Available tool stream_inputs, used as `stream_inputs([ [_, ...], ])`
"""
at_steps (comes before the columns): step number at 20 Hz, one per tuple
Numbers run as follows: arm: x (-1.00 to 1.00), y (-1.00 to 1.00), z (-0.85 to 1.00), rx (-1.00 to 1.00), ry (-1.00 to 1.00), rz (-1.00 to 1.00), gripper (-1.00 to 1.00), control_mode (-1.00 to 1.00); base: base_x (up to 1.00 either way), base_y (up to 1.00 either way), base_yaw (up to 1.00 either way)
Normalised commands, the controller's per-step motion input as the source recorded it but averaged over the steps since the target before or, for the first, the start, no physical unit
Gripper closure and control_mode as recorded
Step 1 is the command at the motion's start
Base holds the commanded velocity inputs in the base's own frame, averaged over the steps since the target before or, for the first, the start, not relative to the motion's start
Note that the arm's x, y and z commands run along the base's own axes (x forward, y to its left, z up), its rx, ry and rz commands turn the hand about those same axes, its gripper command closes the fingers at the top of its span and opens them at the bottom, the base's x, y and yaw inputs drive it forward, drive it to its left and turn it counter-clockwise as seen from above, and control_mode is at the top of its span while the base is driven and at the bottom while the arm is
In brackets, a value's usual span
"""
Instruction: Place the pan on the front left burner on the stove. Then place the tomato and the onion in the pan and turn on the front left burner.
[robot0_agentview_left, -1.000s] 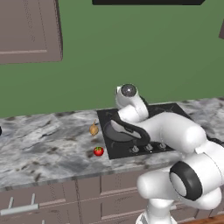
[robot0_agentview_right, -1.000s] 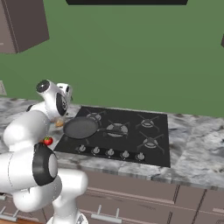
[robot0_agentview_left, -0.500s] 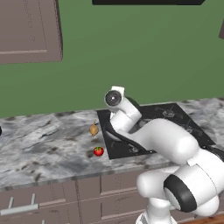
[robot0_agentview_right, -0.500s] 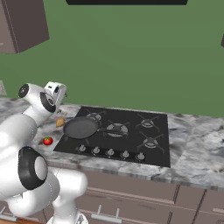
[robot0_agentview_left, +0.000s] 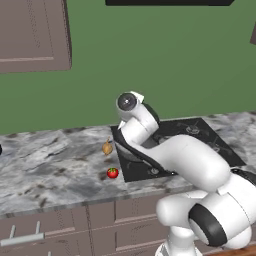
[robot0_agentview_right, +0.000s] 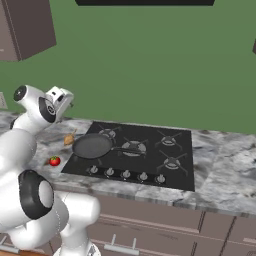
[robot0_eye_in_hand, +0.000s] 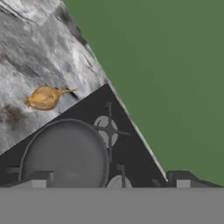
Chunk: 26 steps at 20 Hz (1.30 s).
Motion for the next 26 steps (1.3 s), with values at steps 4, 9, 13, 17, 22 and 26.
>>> stream_inputs([
  [4,0.0,0.19,0.05,0.15,0.0,0.0,-1.0,-1.0,0.0,0.0,0.0],
  [9,0.0,0.28,0.0,0.16,0.0,-0.02,-1.0,-1.0,0.0,0.0,0.0],
  [13,0.0,0.25,0.0,0.13,0.0,-0.1,-1.0,-1.0,0.0,0.0,0.0],
  [17,0.0,0.17,-0.03,0.13,0.05,-0.18,-1.0,-1.0,0.0,0.0,0.0],
  [22,0.0,0.12,-0.04,0.17,0.15,-0.19,-1.0,-1.0,0.0,0.0,0.0],
  [26,0.0,0.13,-0.06,0.17,0.22,-0.17,-1.0,-1.0,0.0,0.0,0.0],
])
